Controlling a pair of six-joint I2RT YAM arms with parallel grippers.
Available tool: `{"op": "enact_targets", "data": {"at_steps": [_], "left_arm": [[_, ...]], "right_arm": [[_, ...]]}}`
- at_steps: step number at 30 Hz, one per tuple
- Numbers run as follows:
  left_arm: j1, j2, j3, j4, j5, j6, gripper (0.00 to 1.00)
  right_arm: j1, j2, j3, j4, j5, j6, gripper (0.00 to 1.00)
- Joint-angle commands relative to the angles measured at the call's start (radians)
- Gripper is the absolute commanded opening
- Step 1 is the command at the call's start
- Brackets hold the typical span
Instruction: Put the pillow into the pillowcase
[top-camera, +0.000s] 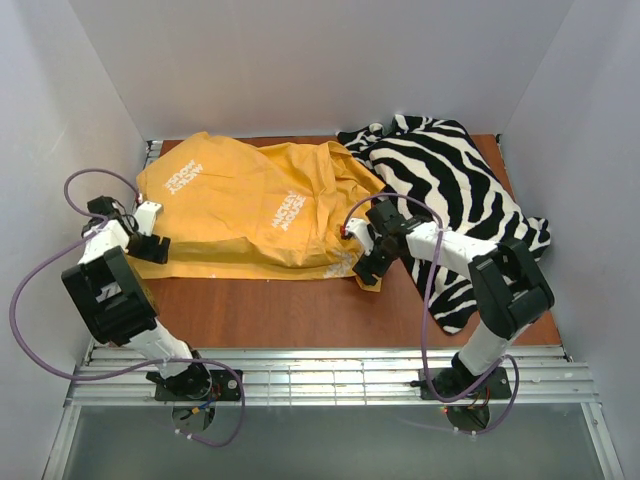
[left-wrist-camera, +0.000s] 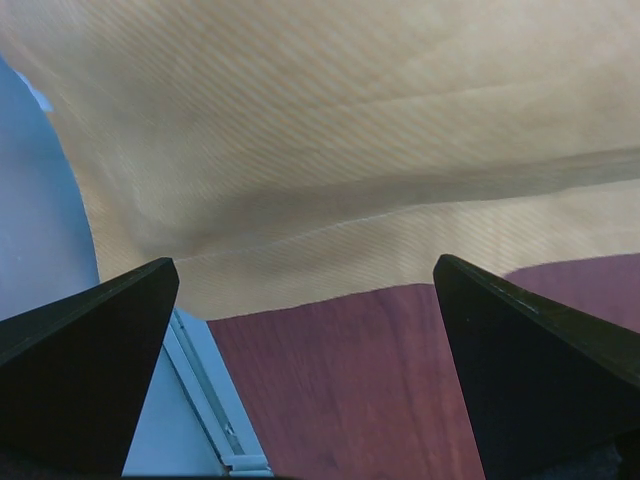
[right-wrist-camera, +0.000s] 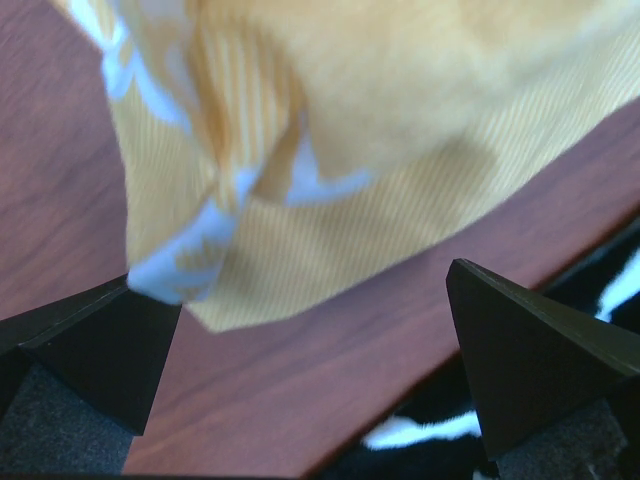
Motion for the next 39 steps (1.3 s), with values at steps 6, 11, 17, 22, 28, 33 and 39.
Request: {"op": "enact_targets", "data": {"at_steps": [6,11,17,22,28,33,39], "left_arm": [[0.036,0.155,-0.057,0.191,-0.108,0.133,0.98],[0.038,0.259,-0.048,0.246,-0.101,0.111,0.84],[0.047,0.2,-0.033,0.199,-0.002,0.07,0.0],[0.059,0.023,0.085,0.097,0.118,-0.054,0.0],[0.072,-0.126,0.19,0.039,0.179,-0.148,0.0],[0.117,-0.299,0.248,-0.016,0.224,-0.209,0.0],[0.179,-0.584,0.308,-0.032,0.228,-0.228,0.0]], "right_arm": [[0.053,0.149,0.009,0.251,0.222,0.073,0.97],[0.054,0.177,0.001,0.316,0.236,0.079,0.43],[0.033,-0.009,-0.049,0.289,0.178,0.088,0.01],[-0.05,-0.237,-0.036,0.285,0.051,0.121,0.01],[-0.163,-0.328,0.116,0.209,-0.049,0.142,0.01],[-0.2,-0.47,0.194,0.201,-0.089,0.101,0.01],[-0.202,-0.735,0.274,0.123,-0.042,0.101,0.01]]}}
